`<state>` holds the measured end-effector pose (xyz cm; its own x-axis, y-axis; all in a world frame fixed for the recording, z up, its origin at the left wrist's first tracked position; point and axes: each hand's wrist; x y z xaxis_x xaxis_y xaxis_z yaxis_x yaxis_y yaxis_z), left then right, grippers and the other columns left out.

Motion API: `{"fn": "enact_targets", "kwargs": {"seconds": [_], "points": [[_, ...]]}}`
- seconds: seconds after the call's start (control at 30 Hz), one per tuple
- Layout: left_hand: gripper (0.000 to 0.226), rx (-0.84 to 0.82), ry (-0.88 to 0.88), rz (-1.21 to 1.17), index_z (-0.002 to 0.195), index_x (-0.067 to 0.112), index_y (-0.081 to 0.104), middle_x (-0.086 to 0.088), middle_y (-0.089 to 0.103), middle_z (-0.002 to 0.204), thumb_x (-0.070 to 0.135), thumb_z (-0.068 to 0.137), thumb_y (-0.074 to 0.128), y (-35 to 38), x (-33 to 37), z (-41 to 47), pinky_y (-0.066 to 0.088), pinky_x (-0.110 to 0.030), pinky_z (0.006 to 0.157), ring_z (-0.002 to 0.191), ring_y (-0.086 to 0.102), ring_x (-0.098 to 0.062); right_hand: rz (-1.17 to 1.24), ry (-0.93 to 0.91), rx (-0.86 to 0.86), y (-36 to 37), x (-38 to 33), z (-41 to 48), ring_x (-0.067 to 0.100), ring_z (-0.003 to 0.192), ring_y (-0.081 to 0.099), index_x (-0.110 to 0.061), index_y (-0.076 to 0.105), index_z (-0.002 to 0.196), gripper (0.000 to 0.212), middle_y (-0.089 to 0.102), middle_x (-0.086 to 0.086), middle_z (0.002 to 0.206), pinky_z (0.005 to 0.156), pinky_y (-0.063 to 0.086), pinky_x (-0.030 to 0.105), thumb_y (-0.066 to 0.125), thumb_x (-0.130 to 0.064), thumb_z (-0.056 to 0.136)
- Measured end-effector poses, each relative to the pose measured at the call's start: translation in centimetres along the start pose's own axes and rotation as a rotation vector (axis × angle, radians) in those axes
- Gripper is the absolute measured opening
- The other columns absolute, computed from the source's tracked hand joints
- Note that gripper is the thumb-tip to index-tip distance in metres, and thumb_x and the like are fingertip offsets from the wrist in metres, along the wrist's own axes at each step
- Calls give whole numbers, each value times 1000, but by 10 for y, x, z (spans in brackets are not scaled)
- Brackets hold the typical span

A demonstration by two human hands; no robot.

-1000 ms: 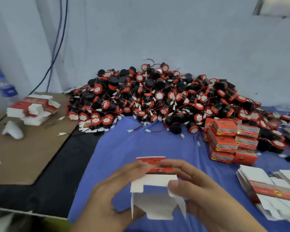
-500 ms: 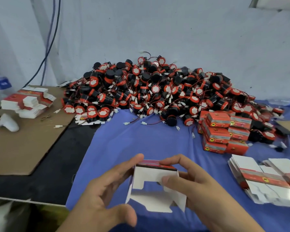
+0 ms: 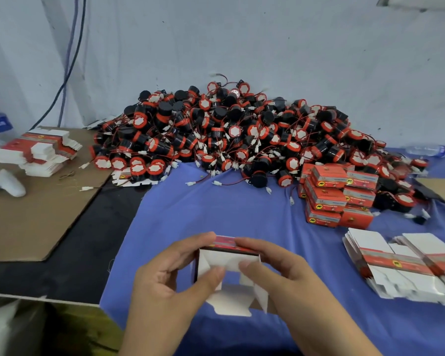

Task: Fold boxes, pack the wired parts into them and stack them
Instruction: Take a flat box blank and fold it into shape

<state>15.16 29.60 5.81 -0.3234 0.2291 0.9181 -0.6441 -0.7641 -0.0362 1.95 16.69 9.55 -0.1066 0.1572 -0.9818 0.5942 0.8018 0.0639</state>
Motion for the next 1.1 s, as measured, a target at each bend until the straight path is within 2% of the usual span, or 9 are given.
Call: {"fn": "enact_targets", "kwargs": {"seconds": [0.1,0.2,0.43,0.57,0.73,0.83,0.9,1.0,1.1], "points": [[49,73,-24,-27,107,36,77,8,77,108,14,65,91,-2,1,1,53,-16,87,107,71,-10,225,31,-167,-10,2,-6,17,120,64,-39,68,126,42,69,-2,128,89,59,40,77,-40,86],[52,79,-62,-96,109,33,77,5,78,106,20,61,93,-7,3,2,54,-16,84,102,73,-12,364,-29,-260,-19,4,-8,25,129,59,-33,57,141,51,64,7,136,93,57,41,69,-17,94],[42,57,23,-56,105,36,77,9,75,115,21,67,89,-4,6,-2,53,-16,90,116,67,-9,221,-177,-8,-2,12,-6,19,82,73,-14,59,113,36,76,5,106,70,61,31,72,-19,79],[40,5,66,78,109,40,74,14,72,120,42,70,84,0,14,-4,51,-14,90,120,63,-6,54,-291,128,8,21,-4,13,52,43,-19,49,87,23,58,3,66,49,39,20,56,-1,99],[45,99,3,-77,109,35,76,8,74,116,12,71,84,1,7,-5,56,-25,90,114,68,-11,-60,-457,36,8,24,-7,16,87,65,-21,59,87,11,73,2,103,71,54,36,68,-25,93],[44,159,-36,-149,105,34,77,10,74,117,13,67,82,-1,6,-5,57,-19,83,114,67,-9,-60,-413,-149,0,23,-11,20,113,64,-20,63,102,34,63,-1,137,83,55,52,73,-49,86],[43,169,-53,-184,105,32,77,9,74,118,14,66,82,-1,5,-5,57,-18,80,114,68,-9,-132,-410,-187,-4,20,-12,14,134,53,-25,64,105,41,56,-5,146,91,57,41,84,-47,77],[41,160,-55,-240,103,27,78,6,74,119,15,65,82,6,7,-7,58,-21,81,115,67,-11,-102,-443,-69,0,19,-11,16,126,60,-26,64,97,42,62,-5,138,80,58,33,88,-47,70],[33,174,-41,-283,103,28,78,5,72,121,23,71,81,16,12,-12,58,-21,80,116,67,-12,-16,-487,54,9,22,-10,27,99,68,-19,56,93,43,70,2,118,69,60,53,82,-50,76]]}}
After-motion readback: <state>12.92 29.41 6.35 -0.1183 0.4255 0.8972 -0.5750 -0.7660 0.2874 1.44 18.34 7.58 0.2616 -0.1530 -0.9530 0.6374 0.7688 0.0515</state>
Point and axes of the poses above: each hand's wrist, its own z-axis towards the middle knuckle, its own y-axis out of the palm, x = y × z
